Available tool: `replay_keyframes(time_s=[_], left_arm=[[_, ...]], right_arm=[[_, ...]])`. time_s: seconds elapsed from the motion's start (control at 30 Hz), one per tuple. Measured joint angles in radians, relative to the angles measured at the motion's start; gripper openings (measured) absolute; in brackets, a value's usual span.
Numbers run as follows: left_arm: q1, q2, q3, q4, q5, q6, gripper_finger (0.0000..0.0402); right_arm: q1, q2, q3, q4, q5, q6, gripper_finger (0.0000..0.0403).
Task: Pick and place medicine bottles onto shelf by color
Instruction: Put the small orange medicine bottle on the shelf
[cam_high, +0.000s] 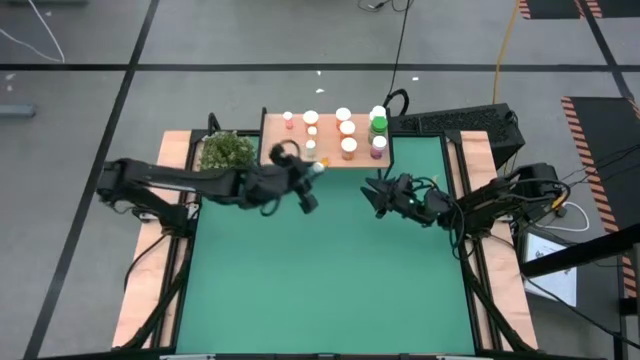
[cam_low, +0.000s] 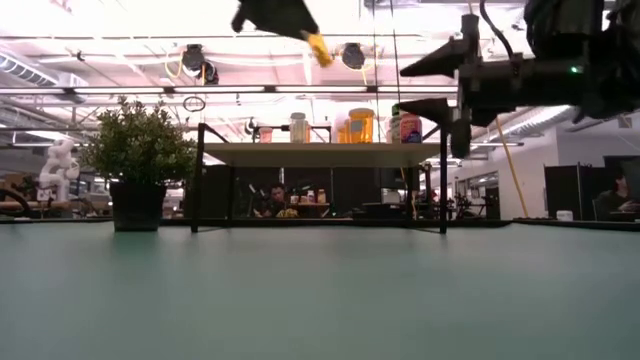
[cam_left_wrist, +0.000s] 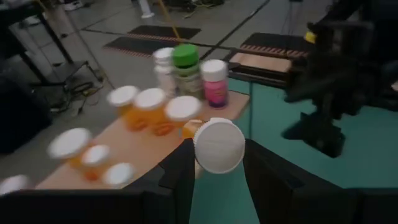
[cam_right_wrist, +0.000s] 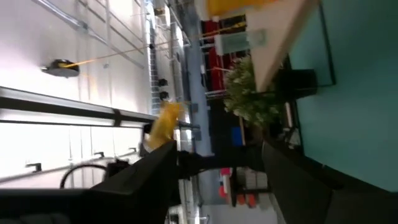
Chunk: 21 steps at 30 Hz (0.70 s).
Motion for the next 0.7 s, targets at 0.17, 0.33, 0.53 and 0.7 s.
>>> replay_keyframes(time_s=[0.17,0.33,0.53,0.7], left_arm=[[0.069,-0.125,0.000,-0.147,0.012,-0.037,0.0129],[0.200,-0.206,0.000,-0.323,0.126,-0.170,0.0129],[0.372,-0.201,0.019,-0.468,0.374,-0.261,0.0129],[0.482,-0.100,0.139,-0.615,0.451,-0.200,0.0129]], right_arm=[[0.000,0.000,-0.034,-0.029,-0.062,0.046,0.0233],[0.000,0.000,-0.029,-0.123,-0.131,0.102,0.0233],[0.000,0.000,-0.024,-0.180,-0.150,0.105,0.0232],[-0.001,0.000,-0.024,-0.180,-0.131,0.105,0.0232]])
